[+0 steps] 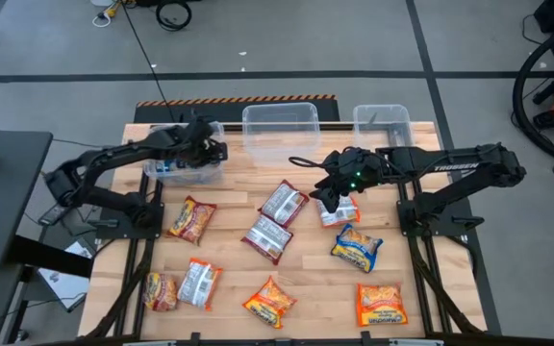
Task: Sort Maruchan noodles
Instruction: Adjust the right blue noodle in the left transparent bin
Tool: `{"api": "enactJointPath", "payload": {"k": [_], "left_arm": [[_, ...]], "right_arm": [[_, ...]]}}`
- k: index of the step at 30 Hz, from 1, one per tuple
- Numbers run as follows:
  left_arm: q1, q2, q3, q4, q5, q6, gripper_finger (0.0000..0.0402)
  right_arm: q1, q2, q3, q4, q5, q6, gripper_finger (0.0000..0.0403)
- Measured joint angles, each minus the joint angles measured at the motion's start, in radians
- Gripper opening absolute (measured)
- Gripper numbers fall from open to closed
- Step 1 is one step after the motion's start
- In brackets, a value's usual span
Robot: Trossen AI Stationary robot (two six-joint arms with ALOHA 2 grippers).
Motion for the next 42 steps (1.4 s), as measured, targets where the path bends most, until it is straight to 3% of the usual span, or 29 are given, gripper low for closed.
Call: {"api": "enactJointPath", "payload": {"k": [6,13,15,26,34,39,42], "left_arm": [[0.001,0.043,0.000,0.019,-0.072,0.028,0.0167],[0.008,0.109,0.004,0.102,-0.017,0.040,0.0027],[0.009,0.098,0.007,0.104,-0.012,0.042,0.0011],[0.115,-0.125,0.086,-0.192,0.003,0.188,0.0005],[0.264,-0.234,-0.130,-0.199,0.016,0.174,0.0007],[0.303,-0.266,-0.127,-0.192,0.015,0.231,0.0040],[0.305,-0.270,-0.099,-0.180,0.000,0.281,0.0061]], "right_arm": [[0.000,0.000,0.000,0.000,0.000,0.000,0.0202],[0.000,0.000,0.000,0.000,0.001,-0.005,0.0202],[0.000,0.000,0.000,0.000,0.000,-0.006,0.0202],[0.013,0.000,0.000,-0.002,0.000,0.000,0.0202],[0.037,0.000,0.000,0.000,0.013,0.000,0.0202],[0.042,0.000,0.000,-0.002,0.060,-0.020,0.0202],[0.059,0.011,0.000,-0.032,0.098,-0.156,0.0202]]}}
